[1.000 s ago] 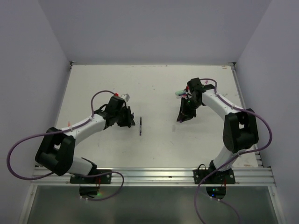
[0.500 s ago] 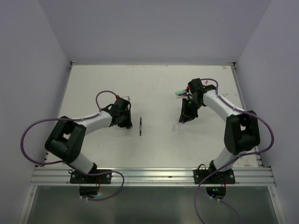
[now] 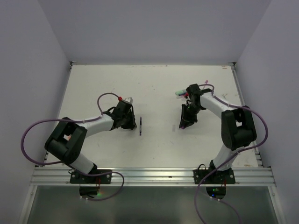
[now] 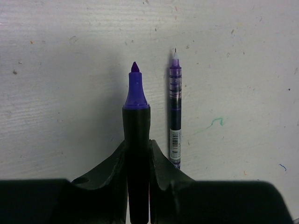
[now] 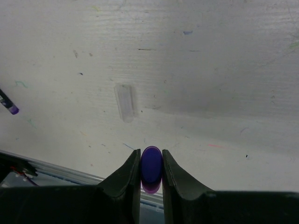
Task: Open the pen caps
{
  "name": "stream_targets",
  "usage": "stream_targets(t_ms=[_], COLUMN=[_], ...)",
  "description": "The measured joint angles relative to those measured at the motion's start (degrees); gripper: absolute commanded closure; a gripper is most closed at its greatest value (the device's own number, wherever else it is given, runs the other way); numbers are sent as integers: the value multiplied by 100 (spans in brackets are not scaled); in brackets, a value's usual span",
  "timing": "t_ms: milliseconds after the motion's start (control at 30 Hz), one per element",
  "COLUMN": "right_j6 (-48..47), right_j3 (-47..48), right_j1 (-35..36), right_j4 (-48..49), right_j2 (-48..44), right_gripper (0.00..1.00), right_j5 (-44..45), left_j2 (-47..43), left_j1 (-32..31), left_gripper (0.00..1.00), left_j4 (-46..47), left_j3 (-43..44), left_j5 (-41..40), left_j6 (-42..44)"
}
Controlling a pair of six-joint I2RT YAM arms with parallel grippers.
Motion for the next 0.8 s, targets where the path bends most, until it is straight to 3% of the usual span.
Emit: stream_targets(t_ms=[133, 600, 800], right_j6=[-7, -57, -103], right_j3=[-74, -28, -26], right_j1=[0, 0, 0], right_j4=[79, 245, 389], right_j2=[267, 603, 739], right_gripper=[100, 100, 94], right_j5=[-4, -9, -28], left_j2=[2, 33, -81], left_j1=[0, 0, -11], left_gripper=[71, 62, 48], left_j4=[79, 260, 315], left_j3=[-31, -70, -153], left_j5=[42, 199, 190], left_j6=[-101, -293, -385])
